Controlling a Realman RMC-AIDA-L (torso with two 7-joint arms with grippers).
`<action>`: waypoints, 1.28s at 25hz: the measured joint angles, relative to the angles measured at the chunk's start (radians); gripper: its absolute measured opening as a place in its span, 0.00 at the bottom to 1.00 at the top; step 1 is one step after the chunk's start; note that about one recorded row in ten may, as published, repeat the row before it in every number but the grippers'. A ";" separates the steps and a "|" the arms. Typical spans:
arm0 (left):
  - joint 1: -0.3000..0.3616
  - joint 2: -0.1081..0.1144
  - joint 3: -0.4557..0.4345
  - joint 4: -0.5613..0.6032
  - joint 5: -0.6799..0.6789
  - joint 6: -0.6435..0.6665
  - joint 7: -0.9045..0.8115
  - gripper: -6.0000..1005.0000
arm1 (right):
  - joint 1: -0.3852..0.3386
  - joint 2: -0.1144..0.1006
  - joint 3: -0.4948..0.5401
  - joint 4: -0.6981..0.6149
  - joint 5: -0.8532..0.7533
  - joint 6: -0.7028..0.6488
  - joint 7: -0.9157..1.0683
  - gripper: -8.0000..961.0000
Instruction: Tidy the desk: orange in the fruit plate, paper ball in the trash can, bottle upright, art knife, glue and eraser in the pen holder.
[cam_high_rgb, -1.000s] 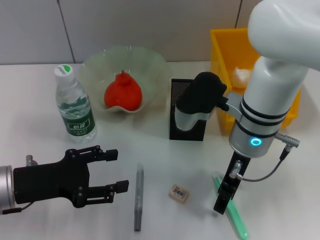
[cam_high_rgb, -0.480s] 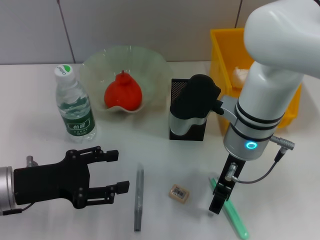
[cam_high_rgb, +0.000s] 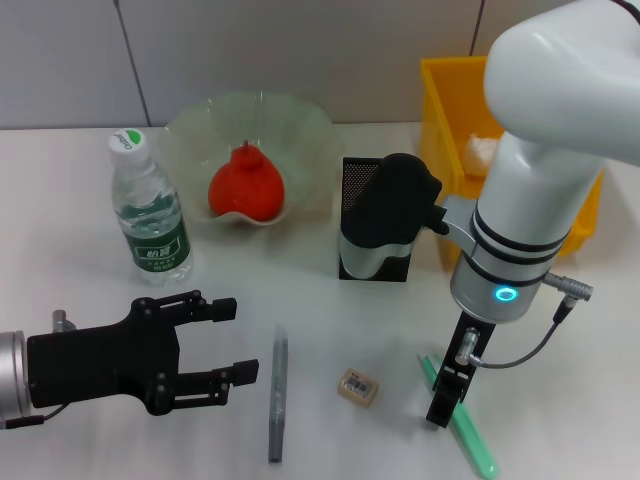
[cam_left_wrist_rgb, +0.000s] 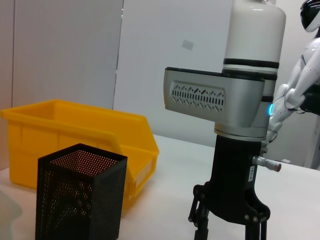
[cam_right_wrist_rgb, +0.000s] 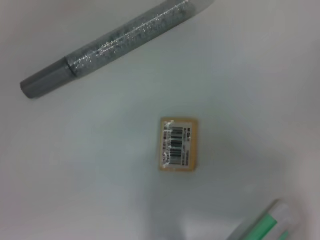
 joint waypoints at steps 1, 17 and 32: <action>0.000 0.000 0.000 0.000 0.000 0.000 0.000 0.78 | 0.000 0.000 -0.002 -0.001 0.000 0.001 0.000 0.82; -0.003 0.003 0.001 0.000 0.001 -0.003 0.000 0.78 | 0.000 0.000 -0.018 -0.008 0.007 0.006 0.000 0.80; -0.005 0.003 0.001 0.000 0.001 -0.003 0.000 0.78 | -0.001 0.000 -0.029 -0.008 0.007 0.007 0.000 0.70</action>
